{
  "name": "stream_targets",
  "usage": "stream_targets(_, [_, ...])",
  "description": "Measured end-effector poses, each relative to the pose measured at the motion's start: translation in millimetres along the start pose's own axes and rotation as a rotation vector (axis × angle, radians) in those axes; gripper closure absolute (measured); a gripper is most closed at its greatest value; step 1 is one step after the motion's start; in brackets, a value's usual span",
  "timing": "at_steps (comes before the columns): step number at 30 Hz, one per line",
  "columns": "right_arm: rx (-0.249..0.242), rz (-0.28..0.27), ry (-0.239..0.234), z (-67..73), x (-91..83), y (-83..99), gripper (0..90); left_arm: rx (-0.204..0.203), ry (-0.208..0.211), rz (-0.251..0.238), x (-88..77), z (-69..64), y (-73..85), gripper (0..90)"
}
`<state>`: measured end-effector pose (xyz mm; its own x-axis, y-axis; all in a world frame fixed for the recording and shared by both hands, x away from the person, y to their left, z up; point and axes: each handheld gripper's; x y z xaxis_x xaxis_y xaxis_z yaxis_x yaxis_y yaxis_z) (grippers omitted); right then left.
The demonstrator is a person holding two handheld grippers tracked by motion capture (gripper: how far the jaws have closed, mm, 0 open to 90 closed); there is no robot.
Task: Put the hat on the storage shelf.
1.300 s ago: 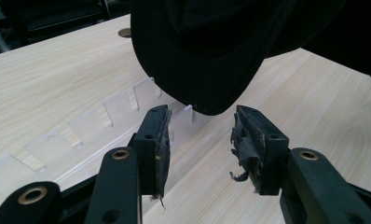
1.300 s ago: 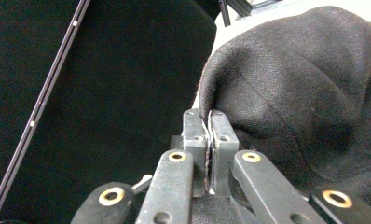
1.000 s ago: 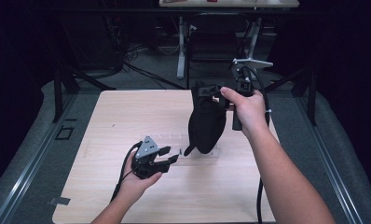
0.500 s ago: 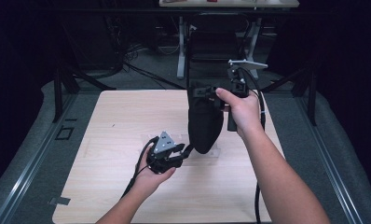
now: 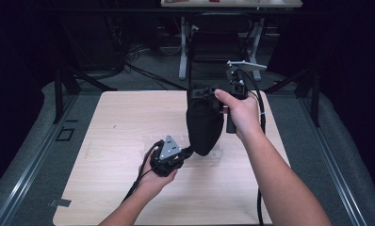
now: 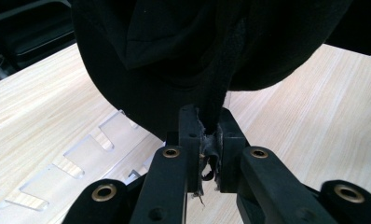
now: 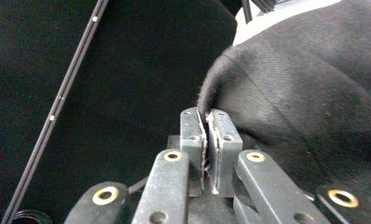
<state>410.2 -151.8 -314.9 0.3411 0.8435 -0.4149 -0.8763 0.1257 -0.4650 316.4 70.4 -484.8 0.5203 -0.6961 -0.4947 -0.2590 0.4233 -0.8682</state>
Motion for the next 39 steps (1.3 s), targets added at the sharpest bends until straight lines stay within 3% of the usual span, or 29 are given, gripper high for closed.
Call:
stream_targets(4, [-0.013,-0.006,-0.021,4.8,1.1,1.3,85.0,0.005,-0.006,-0.005,-0.2,-0.3,1.3,84.8])
stream_targets(9, [-0.027,-0.009,-0.016,8.7,0.1,2.0,86.4,-0.042,0.001,-0.018,-2.8,6.4,5.2,85.2])
stream_targets(28, [-0.028,-0.032,0.008,2.4,-10.5,1.4,87.0,-0.043,-0.004,-0.024,-3.9,9.4,10.6,85.2])
stream_targets(33, [-0.042,-0.047,0.036,1.6,-16.6,2.2,86.9,-0.069,-0.001,-0.029,-4.8,12.7,14.8,85.2])
stream_targets(39, [-0.044,-0.048,0.037,0.8,-19.9,2.0,86.9,-0.106,0.006,-0.038,-4.4,16.5,20.3,85.2])
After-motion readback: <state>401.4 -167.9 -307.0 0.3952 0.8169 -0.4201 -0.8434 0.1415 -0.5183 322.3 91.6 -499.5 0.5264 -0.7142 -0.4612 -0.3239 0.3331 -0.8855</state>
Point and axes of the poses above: each handheld gripper's, and its own axes: x roughly forward along the jaws, y roughly out of its underside, z roughly to its left, and after that the axes turned 3 degrees about y, right-handed
